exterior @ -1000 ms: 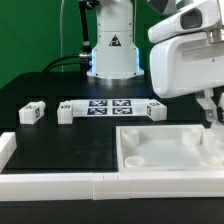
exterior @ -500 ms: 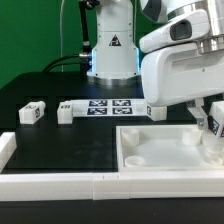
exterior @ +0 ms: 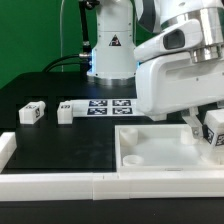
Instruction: Assemble one leg
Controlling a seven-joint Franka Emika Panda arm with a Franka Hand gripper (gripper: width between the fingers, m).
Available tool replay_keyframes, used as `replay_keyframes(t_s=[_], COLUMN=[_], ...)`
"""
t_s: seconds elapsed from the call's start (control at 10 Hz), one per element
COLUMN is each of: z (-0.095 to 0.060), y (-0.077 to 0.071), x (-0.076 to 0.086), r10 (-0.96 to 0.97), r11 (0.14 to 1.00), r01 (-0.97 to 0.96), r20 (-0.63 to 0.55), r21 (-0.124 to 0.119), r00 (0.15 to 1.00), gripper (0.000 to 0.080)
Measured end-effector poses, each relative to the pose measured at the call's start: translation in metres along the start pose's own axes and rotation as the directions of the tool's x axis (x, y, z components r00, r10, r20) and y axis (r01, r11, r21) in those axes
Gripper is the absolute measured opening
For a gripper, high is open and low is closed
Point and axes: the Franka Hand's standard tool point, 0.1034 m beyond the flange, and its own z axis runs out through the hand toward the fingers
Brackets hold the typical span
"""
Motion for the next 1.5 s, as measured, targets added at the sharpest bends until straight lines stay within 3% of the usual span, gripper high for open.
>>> replay_keyframes(t_s=[0.3, 0.5, 0.7, 0.9, 1.3, 1.5], z=[0.0, -0.001, -0.001, -0.001, -0.002, -0.013], y=[0.003, 0.007, 0.007, 0.007, 0.007, 0.006], x=[0.0, -0.005, -0.005, -0.005, -0.004, 0.003], r10=[-0.006, -0.021, -0.023, -0.023, -0.023, -0.029], r11=[1.0, 0.999, 0.999, 0.999, 0.999, 0.999], r01=[0.006, 0.02, 0.021, 0.021, 0.021, 0.026], r20=[-0.014, -0.063, -0.062, -0.062, -0.064, -0.077], r21=[-0.006, -0.026, -0.025, -0.025, -0.027, -0.034], r00=[1.0, 0.998, 0.998, 0.998, 0.998, 0.997], gripper=[0.0287, 0.0287, 0.0288, 0.0603, 0.0647, 0.0649])
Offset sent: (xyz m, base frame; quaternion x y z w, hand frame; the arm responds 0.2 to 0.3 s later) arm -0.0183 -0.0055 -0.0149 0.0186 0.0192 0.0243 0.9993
